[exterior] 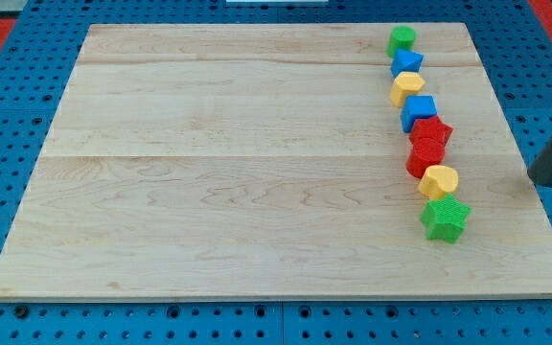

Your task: Push the red blocks slightly to left of the board

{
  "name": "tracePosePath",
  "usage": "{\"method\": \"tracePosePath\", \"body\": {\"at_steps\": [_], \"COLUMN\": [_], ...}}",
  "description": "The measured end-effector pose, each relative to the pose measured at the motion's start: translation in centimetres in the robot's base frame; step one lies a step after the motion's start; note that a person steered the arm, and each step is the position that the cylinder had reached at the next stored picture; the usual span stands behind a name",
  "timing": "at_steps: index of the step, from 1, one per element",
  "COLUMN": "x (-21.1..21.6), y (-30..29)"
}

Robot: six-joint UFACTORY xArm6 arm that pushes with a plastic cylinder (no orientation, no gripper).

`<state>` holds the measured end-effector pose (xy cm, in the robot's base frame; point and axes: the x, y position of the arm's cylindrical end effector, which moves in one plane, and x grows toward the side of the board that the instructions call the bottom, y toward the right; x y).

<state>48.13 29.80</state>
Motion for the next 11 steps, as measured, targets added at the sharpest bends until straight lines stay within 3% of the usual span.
{"method": "tracePosePath", "body": {"at_steps": [3, 4, 6, 7, 8, 10, 11], "x": [-0.3, -2.4, -3.9, -7.5, -6.4, -5.6, -5.6], "y": [-12.1, -12.4, -6.3, -6.4, -9.3, -23.9, -27.0]}}
